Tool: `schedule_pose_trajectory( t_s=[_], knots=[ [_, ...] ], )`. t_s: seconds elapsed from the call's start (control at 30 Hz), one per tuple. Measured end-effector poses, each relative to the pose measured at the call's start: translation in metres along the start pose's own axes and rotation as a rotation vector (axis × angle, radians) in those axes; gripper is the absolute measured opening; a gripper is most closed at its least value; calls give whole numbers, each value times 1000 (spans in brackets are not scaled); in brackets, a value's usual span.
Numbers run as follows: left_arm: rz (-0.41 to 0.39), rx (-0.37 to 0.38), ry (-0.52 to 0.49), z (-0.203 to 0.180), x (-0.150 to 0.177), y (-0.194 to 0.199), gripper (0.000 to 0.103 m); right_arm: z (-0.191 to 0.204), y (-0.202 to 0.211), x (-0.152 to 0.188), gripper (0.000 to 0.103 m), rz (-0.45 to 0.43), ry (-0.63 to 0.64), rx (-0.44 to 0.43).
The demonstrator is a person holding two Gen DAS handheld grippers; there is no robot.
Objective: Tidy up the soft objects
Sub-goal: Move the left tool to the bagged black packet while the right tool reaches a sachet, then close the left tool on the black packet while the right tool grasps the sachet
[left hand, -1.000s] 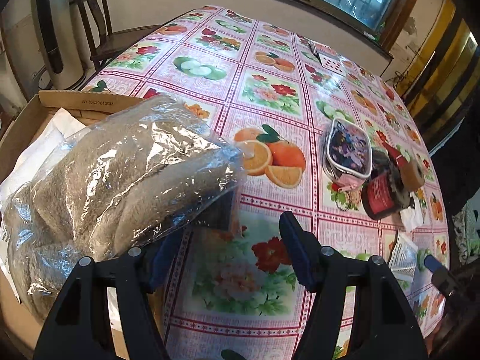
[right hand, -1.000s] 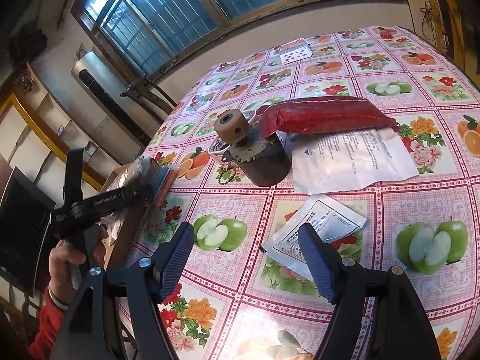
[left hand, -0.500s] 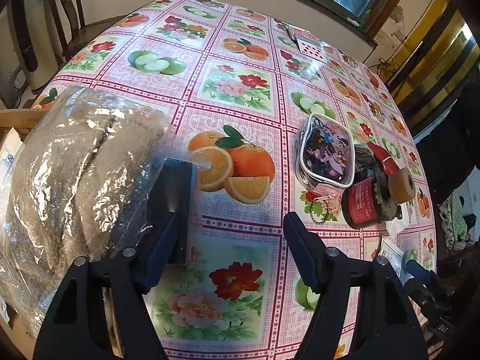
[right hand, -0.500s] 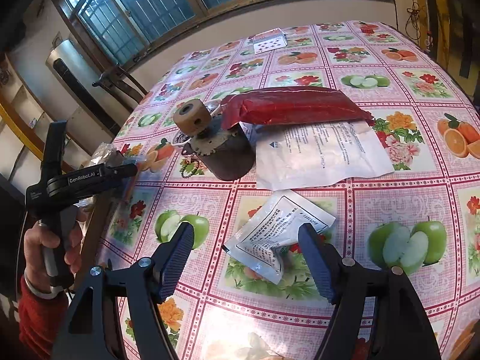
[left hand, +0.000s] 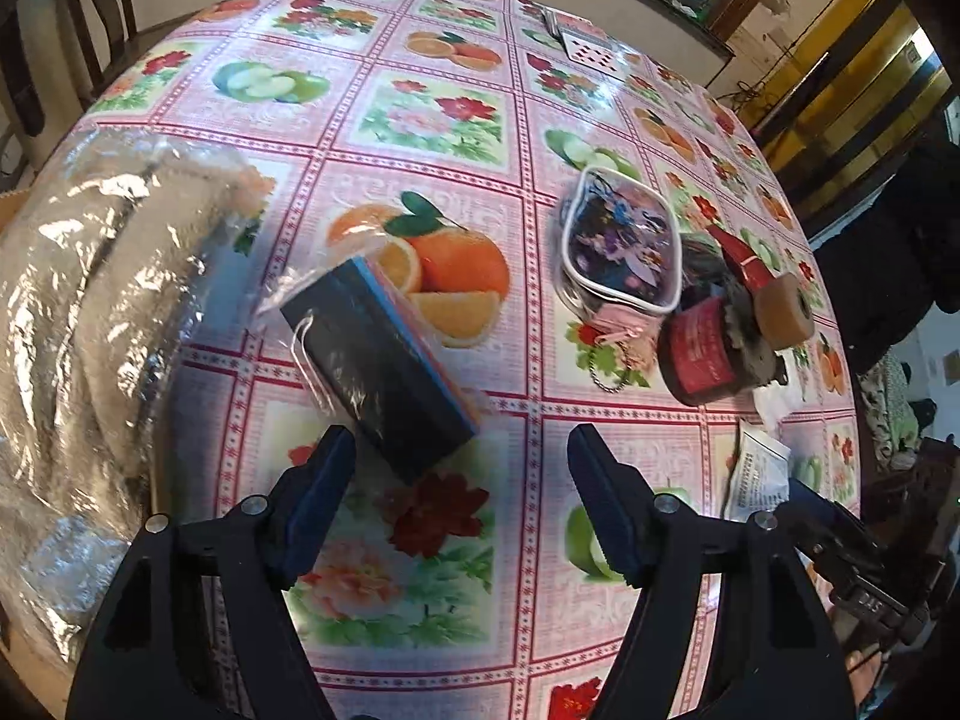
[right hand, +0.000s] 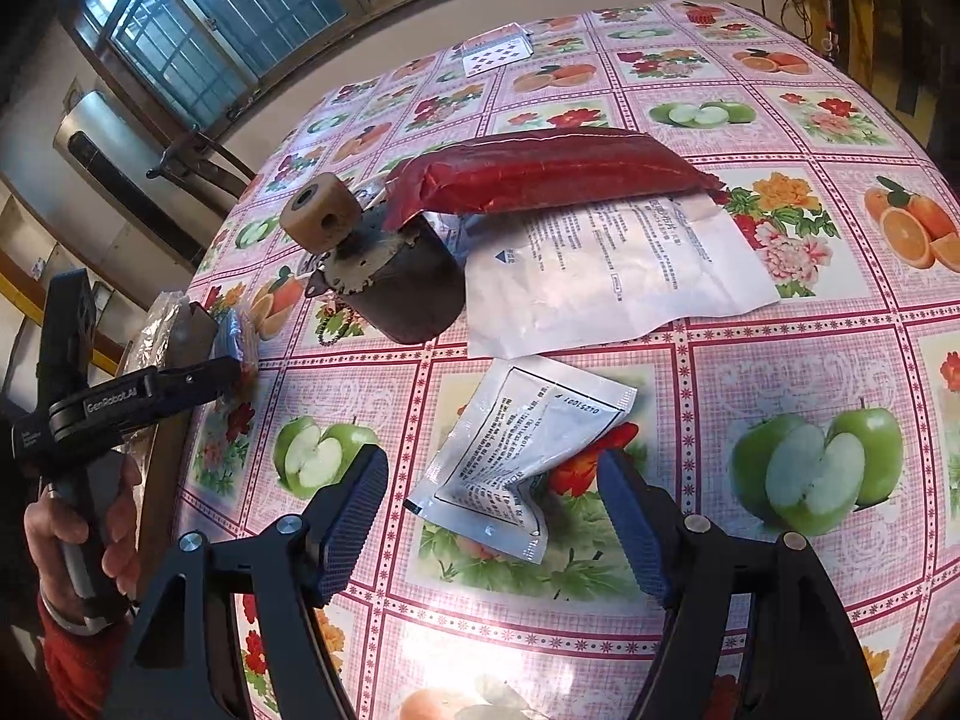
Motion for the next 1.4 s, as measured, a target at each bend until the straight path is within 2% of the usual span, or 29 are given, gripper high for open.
schedule_pose_trajectory(
  t_s=[0.07,0.2,0.27,0.33,0.53,0.57,0.63,0.7,0.8,0.83,0.87,0.9,0.93,1.07,1.13,1.4],
  knots=[
    [-16,-6,21,1,-2,4,72,-3,1,-1,74,-3,-14,6],
    [-69,-94,63,14,-14,14,72,-5,3,-1,77,1,-14,30],
    [-50,-124,101,22,-17,7,72,-6,0,-1,78,17,-13,37],
    [-18,-105,157,28,-18,-1,72,-7,-1,-3,78,13,-18,42],
    [-8,-144,243,32,-27,-14,72,-15,-7,-1,78,48,-73,33],
    [-7,-164,243,31,-28,-16,72,-15,-8,-2,78,41,-74,37],
    [12,-146,233,23,-29,-22,72,-13,-10,-4,79,43,-69,43],
    [1,-163,217,16,-29,-23,73,-7,-15,-5,79,51,-54,51],
    [-8,-167,146,5,-29,-24,73,3,-25,-7,76,57,37,109],
    [-17,-186,123,3,-28,-24,68,7,-28,-6,67,55,69,126],
    [-27,-200,101,2,-27,-23,57,9,-30,-6,49,50,101,151],
    [-32,-209,81,2,-26,-22,52,11,-31,-6,38,47,137,194],
    [-29,-200,69,1,-25,-21,50,12,-32,-5,34,46,159,207],
    [-22,-175,49,4,-21,-18,35,13,-29,-3,22,43,177,192],
    [-24,-163,45,5,-17,-16,32,14,-24,-2,19,26,172,167],
    [-52,-110,18,5,4,6,31,18,-10,5,15,1,130,59]
  ],
)
Point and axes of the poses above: each gripper's, at about its wrist camera, not at the fingertips, and y roughly against the way its jaws point, z to its left, x to its underside, the point moved 8 cm from there along -y, roughly the way its jaws point, and after that the axes turned 10 degrees about -x, right-handed, at the moved point
